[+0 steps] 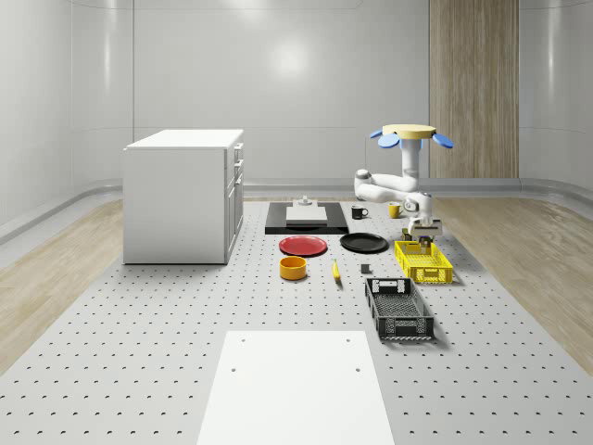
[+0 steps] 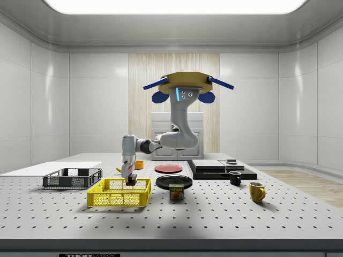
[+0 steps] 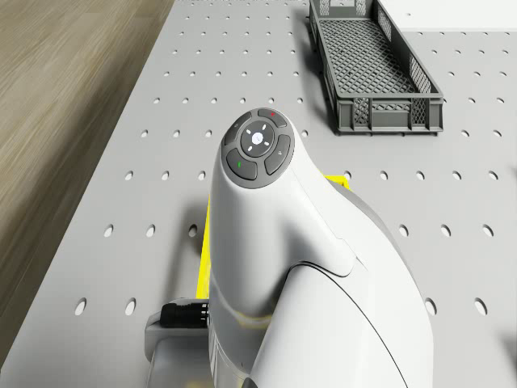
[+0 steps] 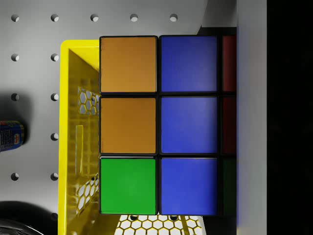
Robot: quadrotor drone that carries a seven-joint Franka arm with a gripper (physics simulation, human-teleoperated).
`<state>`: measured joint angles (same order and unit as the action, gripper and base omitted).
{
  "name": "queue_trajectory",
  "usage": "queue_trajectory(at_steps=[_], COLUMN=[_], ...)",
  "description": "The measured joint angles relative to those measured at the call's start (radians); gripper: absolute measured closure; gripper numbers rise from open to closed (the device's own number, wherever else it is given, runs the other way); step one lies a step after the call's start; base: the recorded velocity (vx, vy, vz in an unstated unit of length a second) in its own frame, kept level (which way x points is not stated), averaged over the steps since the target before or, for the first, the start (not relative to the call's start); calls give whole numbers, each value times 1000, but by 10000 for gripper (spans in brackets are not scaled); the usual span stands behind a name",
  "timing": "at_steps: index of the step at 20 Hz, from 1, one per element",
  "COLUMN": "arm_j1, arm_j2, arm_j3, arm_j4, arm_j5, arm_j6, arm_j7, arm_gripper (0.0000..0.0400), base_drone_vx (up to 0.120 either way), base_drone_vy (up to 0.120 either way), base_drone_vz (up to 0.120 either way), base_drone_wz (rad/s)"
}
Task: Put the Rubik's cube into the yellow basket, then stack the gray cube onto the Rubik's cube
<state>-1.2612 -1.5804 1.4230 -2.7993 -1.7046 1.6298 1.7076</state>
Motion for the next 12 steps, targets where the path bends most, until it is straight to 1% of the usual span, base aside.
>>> queue_trajectory(at_steps=[2, 3, 7, 12], arm_j1=[0, 0, -4, -15], arm_j2=[-1, -2, -4, -5], arm_j3=[0, 0, -30, -99], arm_j4=[0, 0, 5, 19], arm_j5=[0, 0, -27, -90], arm_j6=[1, 2, 15, 41], arm_j7=[0, 0, 1, 3], arm_gripper=[75, 75, 75, 75], base_drone_vx=[120, 80, 0, 0], base_drone_vy=[-120, -40, 0, 0], base_drone_vz=[0, 0, 0, 0], base_drone_wz=[0, 0, 0, 0])
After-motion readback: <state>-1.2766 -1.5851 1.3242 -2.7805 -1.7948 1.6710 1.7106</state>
